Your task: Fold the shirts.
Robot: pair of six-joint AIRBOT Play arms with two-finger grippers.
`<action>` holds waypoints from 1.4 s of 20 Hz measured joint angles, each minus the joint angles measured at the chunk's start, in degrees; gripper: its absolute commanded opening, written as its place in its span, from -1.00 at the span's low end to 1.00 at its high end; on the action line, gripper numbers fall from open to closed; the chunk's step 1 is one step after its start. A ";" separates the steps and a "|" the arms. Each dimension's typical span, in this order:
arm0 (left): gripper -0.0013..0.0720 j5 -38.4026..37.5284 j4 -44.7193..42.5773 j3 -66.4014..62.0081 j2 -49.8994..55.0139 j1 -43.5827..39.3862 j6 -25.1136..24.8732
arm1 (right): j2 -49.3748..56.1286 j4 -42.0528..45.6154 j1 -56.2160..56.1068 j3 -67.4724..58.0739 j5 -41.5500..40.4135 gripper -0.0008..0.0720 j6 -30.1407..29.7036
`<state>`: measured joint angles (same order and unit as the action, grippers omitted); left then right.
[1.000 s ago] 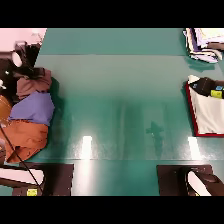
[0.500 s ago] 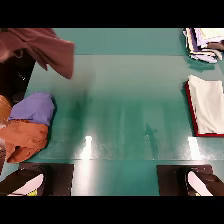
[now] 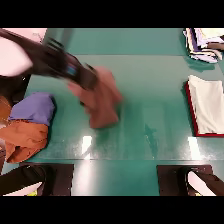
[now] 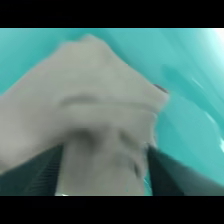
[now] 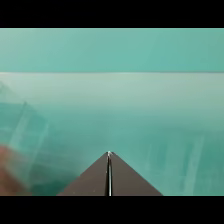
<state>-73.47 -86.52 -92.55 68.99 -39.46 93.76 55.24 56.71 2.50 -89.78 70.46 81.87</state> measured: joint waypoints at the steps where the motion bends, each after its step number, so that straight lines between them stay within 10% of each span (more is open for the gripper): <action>1: 0.70 1.42 1.60 1.40 1.38 -1.16 -0.07 | -0.17 0.00 0.00 -0.13 0.44 -0.93 0.00; 19: 0.69 9.68 24.76 7.93 30.05 24.20 -6.69 | -2.91 0.28 0.00 -0.11 6.38 -0.93 -0.04; 23: -0.87 13.42 27.32 7.98 31.71 24.70 -6.91 | -2.89 0.15 0.00 3.89 7.41 -0.93 1.14; 28: -0.88 14.25 27.02 6.40 31.10 26.12 -7.15 | -2.93 -0.09 -0.17 15.74 7.87 -0.93 2.34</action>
<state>-59.22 -59.51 -86.15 100.09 -13.34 86.61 52.31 56.62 2.33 -74.04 78.32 84.20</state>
